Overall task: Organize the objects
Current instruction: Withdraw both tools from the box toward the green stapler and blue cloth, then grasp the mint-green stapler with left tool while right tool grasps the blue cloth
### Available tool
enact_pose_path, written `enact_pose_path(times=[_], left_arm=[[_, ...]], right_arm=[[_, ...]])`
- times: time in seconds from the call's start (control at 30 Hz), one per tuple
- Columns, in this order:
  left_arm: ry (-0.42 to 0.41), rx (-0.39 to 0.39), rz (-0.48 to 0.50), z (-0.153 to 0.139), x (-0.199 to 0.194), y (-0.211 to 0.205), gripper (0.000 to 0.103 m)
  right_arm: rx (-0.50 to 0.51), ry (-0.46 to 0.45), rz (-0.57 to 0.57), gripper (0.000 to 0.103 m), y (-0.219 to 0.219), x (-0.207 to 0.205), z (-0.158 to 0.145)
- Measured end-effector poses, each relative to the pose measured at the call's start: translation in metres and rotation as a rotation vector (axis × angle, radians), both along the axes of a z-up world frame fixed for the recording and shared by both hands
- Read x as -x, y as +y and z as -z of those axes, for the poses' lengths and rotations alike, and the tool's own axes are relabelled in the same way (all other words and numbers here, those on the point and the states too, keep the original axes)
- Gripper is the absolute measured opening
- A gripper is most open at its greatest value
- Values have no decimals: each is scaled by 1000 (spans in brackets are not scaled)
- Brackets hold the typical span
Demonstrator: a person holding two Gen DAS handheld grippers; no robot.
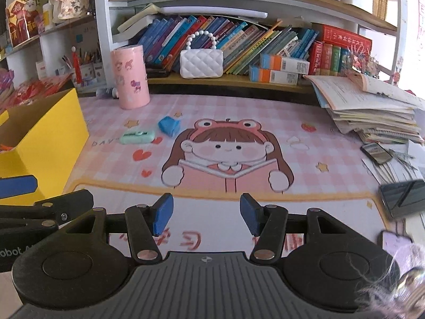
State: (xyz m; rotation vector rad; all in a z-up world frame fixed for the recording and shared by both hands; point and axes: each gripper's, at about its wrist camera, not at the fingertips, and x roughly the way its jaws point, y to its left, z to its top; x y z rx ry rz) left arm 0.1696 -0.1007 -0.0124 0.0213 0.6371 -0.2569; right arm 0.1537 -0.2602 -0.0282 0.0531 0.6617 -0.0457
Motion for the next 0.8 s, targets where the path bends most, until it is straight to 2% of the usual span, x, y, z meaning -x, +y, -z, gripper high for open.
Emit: enact_pose_path(times=[0.23,0.3,0.4,0.63,0.8], left_arm=[[4,-68,-56,4,-29,-18,86],[2,-77,-74,6,-42,-22,78],[17,-78,-112,9,-64,-28,71],[79,-74,-198,34,-130,-39,71],[109,-86,-226,56,-173,-44,72]], right_arm=[[-27,8,-16,54,-17,-32,5],[-36,-1,-10,54,-23,-44,5],[-43,-12,-7,54,-30,-63,5],[-56,-24,-4,54,-41,-101,8],[-63,-16,-10,54,-47,-116,12]])
